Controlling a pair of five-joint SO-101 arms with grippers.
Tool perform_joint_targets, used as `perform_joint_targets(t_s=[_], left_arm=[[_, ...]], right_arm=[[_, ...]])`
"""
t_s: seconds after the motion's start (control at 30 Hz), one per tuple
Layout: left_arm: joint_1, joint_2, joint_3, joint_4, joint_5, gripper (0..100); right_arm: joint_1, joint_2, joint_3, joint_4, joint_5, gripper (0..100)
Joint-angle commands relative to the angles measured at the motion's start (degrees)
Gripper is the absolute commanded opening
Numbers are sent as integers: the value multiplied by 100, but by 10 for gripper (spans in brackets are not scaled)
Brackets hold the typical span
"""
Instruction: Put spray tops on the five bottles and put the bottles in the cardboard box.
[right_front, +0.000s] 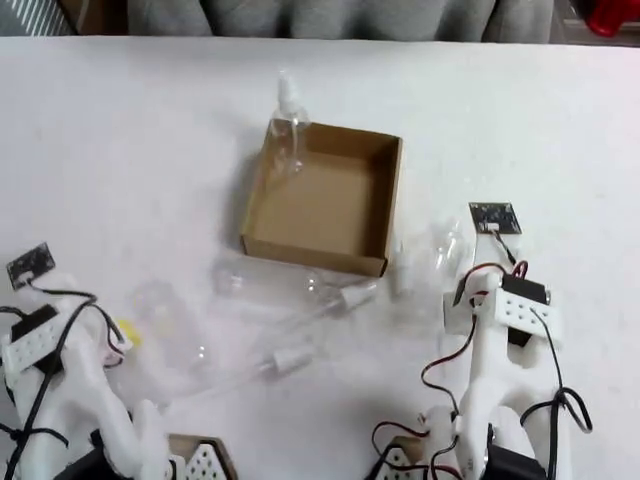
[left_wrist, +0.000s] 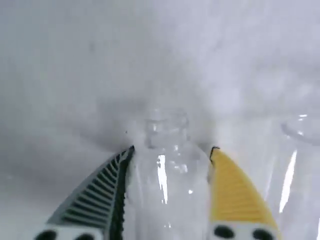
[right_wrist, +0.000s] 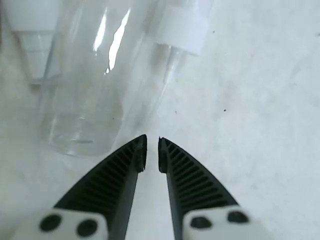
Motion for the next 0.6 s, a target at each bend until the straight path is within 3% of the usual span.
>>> perform_joint_targets(t_s=[0.0,0.23,0.43,0.57], left_arm=[[136,-119,-888,-26,-62,80],[356,-13,-1609,105,-62,80],[620,1007,-2215,211,-70,82],[620,1745,-2778,176,-695,83]], right_arm=[[13,-92,-53,-66,62,17],[31,-92,-53,-66,62,17],[40,-92,-53,-66,62,17],[40,-92,-53,-66,62,17]])
